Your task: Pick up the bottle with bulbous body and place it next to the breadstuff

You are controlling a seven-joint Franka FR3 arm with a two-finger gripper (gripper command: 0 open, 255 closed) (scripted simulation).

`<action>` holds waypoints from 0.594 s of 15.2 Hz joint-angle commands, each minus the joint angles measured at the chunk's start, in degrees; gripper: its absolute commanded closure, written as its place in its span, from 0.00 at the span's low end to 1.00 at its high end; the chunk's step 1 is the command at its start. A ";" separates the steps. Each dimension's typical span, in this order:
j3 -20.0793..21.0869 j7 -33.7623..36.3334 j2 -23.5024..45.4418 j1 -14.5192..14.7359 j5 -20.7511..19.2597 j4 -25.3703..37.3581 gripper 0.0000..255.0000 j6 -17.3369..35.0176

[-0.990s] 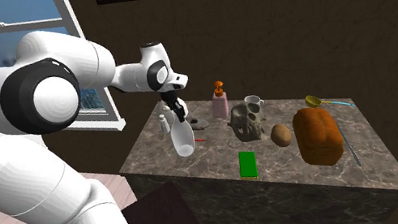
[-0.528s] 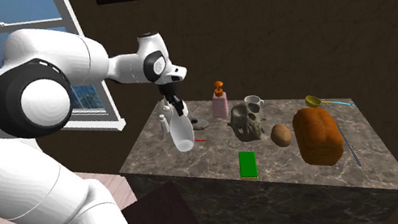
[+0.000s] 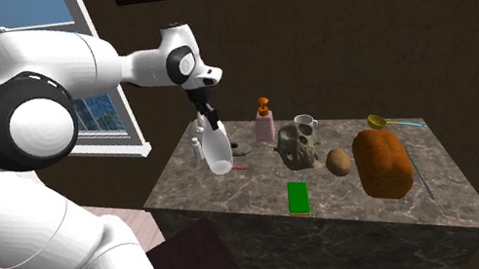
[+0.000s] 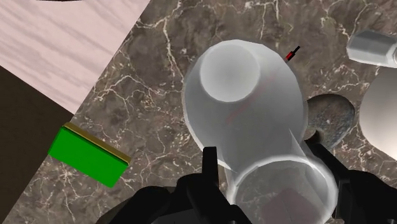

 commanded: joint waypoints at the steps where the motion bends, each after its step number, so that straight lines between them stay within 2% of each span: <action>1: -0.35 -0.41 -0.59 -0.02 0.24 1.31 1.00 -1.83; 9: -1.06 -0.99 -1.49 -0.14 0.48 6.69 1.00 -8.01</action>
